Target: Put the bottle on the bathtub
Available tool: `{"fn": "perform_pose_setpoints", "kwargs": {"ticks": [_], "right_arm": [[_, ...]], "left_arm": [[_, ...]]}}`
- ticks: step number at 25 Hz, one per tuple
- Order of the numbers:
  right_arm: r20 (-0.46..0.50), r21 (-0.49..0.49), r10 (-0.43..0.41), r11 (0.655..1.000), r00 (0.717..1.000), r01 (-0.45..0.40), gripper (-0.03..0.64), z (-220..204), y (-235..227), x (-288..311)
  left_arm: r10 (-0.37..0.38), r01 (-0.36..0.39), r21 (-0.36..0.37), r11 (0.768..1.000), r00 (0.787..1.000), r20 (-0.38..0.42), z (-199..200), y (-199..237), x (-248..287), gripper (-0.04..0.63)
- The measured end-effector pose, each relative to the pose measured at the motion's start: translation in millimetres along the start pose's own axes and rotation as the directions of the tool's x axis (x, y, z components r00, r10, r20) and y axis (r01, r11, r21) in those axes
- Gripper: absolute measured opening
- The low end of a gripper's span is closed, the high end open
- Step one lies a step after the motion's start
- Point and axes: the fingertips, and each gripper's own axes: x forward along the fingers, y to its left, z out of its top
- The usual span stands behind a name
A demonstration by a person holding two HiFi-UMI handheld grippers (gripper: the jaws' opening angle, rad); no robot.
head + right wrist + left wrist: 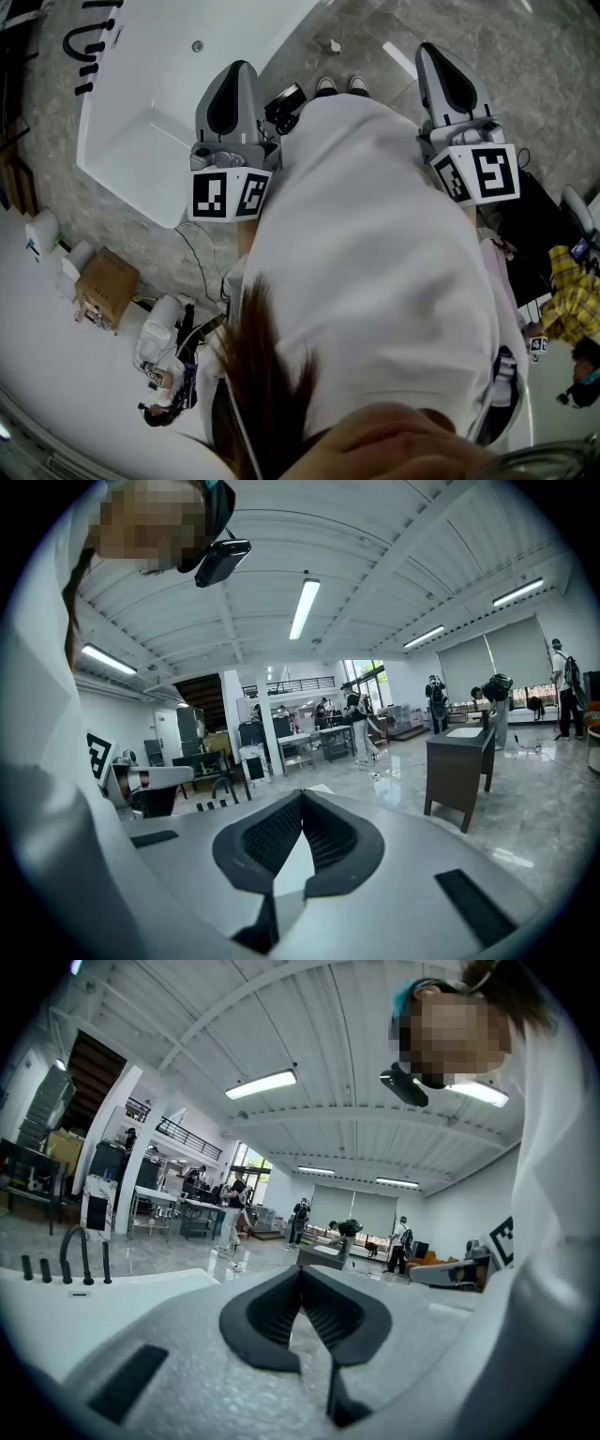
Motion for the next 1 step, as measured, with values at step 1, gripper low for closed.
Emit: {"fn": "perform_pose_setpoints", "kwargs": {"ticks": [1], "right_arm": [[0.001,0.0,-0.001,1.0,1.0,0.001,0.012,0.3,-0.6,-0.3]], "left_arm": [[0.0,0.0,0.0,1.0,1.0,0.0,0.0,-0.3,0.3,0.014]]}}
